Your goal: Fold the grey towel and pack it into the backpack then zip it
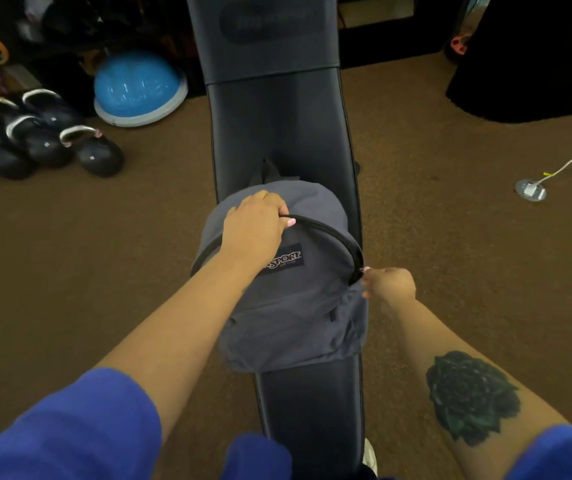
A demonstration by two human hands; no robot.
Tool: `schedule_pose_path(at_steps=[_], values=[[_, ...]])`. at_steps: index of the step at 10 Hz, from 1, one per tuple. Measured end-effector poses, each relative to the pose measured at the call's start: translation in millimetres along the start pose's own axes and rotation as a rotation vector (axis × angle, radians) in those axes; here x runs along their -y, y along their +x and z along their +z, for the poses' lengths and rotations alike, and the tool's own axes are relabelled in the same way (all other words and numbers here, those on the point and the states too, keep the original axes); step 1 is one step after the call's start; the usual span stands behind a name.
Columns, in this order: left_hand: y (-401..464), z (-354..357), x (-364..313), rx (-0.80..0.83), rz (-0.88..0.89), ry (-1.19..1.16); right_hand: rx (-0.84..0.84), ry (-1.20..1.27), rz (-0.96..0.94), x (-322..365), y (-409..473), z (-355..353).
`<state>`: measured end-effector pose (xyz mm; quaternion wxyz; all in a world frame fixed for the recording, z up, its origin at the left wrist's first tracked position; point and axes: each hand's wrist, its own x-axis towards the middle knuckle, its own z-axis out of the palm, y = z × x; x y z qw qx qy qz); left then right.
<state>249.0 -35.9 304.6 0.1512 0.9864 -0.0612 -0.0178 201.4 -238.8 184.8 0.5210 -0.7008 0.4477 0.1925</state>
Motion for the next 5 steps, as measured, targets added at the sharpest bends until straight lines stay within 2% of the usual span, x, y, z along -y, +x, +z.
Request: schedule_pose_path(at_steps=[3, 4, 5], values=[[-5, -1, -7, -0.003, -0.020, -0.010, 0.001, -0.087, 0.018, -13, 10, 4], [-6, -6, -11, 0.041, -0.013, -0.033, -0.012, -0.338, -0.059, -5, -3, -4], [-11, -11, -13, 0.085, 0.019, -0.034, -0.030, -0.446, -0.191, 0, -20, -17]])
